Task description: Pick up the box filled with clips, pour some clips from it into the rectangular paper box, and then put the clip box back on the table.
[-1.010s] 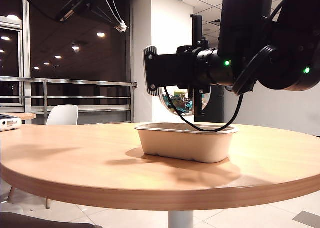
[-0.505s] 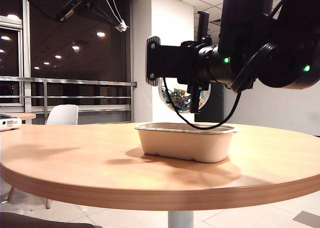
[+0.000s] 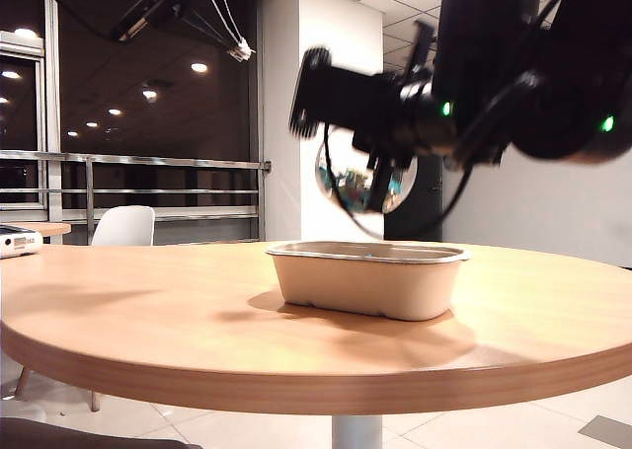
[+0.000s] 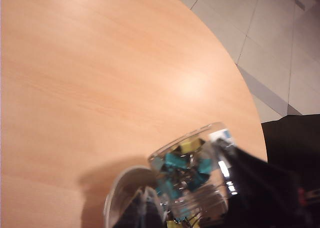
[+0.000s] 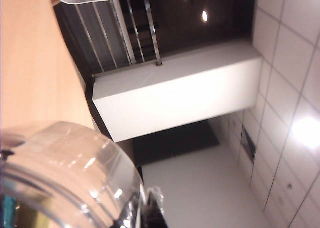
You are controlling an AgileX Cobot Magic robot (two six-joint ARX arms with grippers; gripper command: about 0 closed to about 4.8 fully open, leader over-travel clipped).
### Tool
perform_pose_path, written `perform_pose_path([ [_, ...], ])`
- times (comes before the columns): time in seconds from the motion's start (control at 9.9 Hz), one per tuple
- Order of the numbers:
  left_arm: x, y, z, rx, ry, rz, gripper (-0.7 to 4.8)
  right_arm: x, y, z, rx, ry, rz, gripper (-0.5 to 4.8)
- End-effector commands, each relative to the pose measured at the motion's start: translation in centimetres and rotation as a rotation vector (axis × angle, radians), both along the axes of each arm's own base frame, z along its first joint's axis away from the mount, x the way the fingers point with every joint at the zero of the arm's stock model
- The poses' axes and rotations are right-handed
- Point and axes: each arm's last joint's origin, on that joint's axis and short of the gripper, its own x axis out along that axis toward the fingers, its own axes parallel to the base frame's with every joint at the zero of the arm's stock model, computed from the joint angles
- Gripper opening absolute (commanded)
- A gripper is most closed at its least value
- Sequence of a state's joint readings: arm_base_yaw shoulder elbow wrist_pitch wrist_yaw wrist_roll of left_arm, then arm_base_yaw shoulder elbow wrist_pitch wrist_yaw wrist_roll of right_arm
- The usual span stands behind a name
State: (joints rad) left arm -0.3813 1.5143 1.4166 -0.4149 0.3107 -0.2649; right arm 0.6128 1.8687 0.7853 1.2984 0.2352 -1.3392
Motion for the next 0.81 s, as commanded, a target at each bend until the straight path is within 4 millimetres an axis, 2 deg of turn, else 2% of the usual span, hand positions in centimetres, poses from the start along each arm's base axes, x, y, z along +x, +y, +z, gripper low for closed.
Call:
perform_pose_path([
  [0.1,0.0,0.0,0.7,-0.051,-0.022,0.017,-0.06,-0.7,-0.4,2.3,0.147,0.163,0.027,-0.03],
  [0.3,0.0,0.0,0.7,-0.065,-0.016,0.025,-0.06,-1.5,-1.0,4.1,0.273,0.340,0.037,-0.03],
  [0.4,0.0,0.0,0.8,-0.070,-0.014,0.027,-0.06,-1.0,-0.7,6.5,0.284,0.528,0.021,-0.03],
  [0.51,0.0,0.0,0.8,-0.083,-0.004,0.035,-0.06,-0.2,-0.9,7.4,0.308,0.668,0.047,-0.04],
  [0.71,0.0,0.0,0.7,-0.082,-0.002,0.034,-0.06,0.6,-1.7,8.1,0.355,0.744,0.023,-0.04],
  [0.81,0.0,0.0,0.7,-0.082,-0.003,0.035,-0.06,1.8,-3.3,9.6,0.503,0.785,-0.060,-0.04],
])
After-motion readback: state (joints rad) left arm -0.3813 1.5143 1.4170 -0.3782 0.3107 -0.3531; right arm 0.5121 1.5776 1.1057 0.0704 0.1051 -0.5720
